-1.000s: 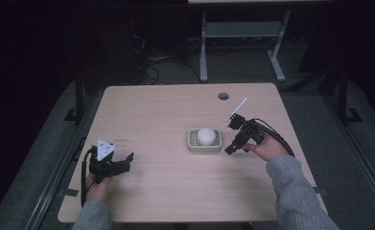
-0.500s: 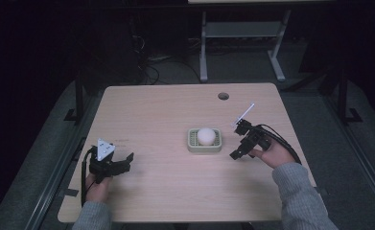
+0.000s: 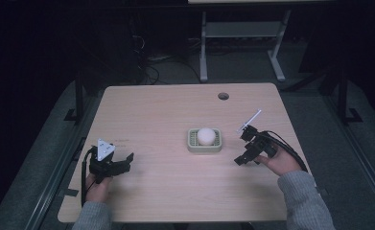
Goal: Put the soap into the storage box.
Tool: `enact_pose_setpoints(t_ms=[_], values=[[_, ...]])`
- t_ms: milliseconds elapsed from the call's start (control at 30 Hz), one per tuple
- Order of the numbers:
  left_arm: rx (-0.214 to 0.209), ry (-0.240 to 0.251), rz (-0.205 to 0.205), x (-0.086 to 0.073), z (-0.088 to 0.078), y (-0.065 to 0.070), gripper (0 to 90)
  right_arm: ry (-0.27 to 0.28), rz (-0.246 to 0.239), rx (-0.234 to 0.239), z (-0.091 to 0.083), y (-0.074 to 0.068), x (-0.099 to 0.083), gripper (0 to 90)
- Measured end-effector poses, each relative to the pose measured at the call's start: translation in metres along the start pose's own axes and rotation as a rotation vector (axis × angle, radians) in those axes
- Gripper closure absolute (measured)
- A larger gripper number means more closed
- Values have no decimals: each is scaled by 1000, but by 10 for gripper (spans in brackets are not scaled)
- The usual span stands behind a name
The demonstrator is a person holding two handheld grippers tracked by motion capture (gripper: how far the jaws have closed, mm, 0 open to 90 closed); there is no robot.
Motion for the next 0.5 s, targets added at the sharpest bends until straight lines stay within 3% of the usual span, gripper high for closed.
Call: enact_pose_setpoints(t_ms=[500], values=[[0, -3, 8, 0, 1, 0, 149, 35, 7, -4, 6, -6, -35, 233]])
Point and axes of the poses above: each handheld gripper's, and its own axes: z roughly forward along the jaws, x roughly out of its top, y roughly to its right, the point moved 5 cm from there along z, roughly forward along the jaws, and after that the axes turned 12 degrees about x, right-handed, at the moved point
